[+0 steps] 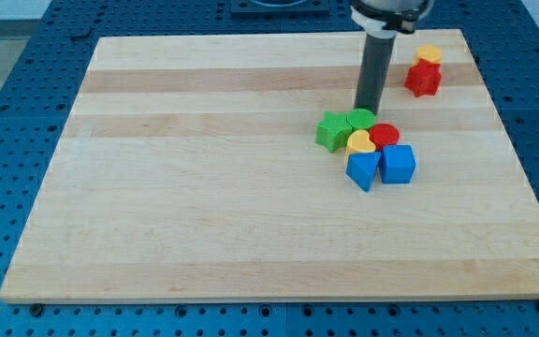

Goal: Push red star towards center

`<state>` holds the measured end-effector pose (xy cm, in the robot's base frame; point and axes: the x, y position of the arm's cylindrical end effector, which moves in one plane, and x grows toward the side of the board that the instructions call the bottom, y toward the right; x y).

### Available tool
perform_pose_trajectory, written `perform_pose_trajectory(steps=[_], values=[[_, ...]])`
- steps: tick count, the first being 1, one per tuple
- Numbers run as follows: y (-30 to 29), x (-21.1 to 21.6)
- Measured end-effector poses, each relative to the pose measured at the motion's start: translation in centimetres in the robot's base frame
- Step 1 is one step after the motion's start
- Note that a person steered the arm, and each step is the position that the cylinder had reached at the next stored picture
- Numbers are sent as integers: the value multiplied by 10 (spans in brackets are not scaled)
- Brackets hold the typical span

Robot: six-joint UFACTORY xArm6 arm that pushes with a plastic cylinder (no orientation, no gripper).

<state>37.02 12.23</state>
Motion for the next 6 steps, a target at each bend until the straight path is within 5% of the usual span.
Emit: perform_pose_trajectory(steps=[3, 5, 6], values=[[132, -1], [136, -64], [84, -58]])
